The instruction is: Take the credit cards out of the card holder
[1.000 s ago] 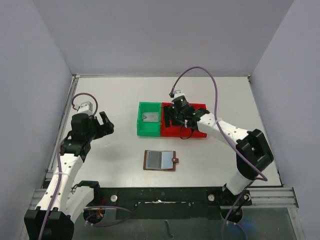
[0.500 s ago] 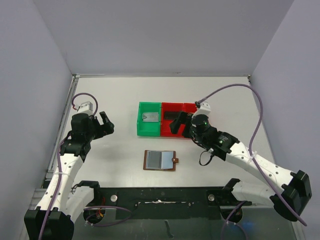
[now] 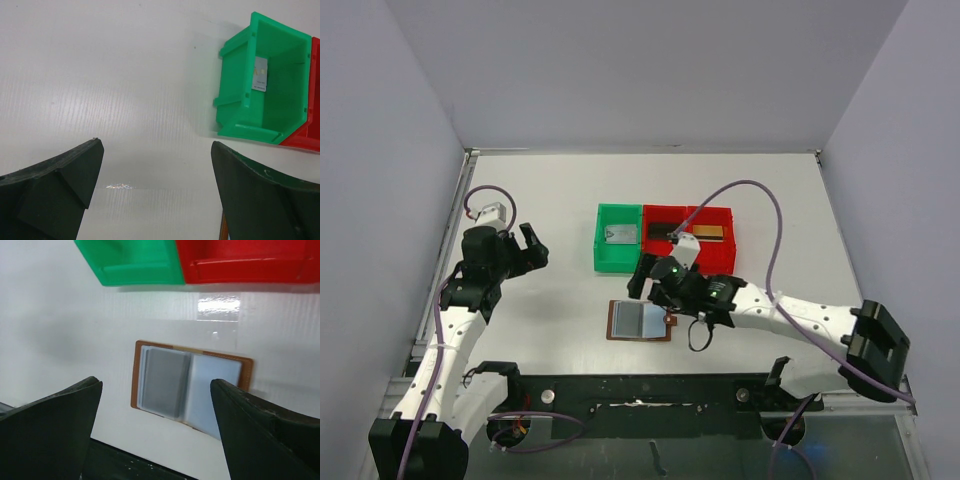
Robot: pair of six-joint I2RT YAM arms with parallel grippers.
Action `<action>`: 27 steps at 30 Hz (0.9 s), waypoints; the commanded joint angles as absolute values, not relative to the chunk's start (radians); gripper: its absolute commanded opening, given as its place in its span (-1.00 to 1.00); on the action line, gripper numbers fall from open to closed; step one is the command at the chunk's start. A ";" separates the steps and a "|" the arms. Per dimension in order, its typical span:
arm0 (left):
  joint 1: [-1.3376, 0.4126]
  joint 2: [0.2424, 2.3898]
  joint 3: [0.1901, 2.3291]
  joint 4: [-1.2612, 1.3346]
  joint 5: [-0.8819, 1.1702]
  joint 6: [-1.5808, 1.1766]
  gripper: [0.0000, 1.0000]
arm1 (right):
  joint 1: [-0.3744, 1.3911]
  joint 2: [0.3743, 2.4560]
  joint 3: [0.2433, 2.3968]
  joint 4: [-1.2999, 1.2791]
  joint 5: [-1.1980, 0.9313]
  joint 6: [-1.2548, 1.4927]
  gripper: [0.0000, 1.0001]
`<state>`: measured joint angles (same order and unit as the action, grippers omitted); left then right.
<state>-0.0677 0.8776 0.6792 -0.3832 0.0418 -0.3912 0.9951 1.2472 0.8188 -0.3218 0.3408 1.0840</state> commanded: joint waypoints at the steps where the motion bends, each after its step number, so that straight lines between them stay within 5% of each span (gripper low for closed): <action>1: -0.057 0.871 0.696 -0.330 0.035 -0.374 0.79 | 1.140 1.397 0.984 -0.469 0.568 1.217 0.84; 9: -0.055 0.890 0.699 -0.334 0.026 -0.377 0.79 | 1.185 1.594 1.069 -0.473 0.532 1.229 0.59; 27: -0.055 0.900 0.703 -0.342 0.013 -0.376 0.79 | 1.095 1.667 1.107 -0.506 0.388 1.142 0.26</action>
<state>-0.0624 0.8997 0.6792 -0.3836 0.0277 -0.3878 1.1042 1.6375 1.0668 -0.5278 0.4152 1.1778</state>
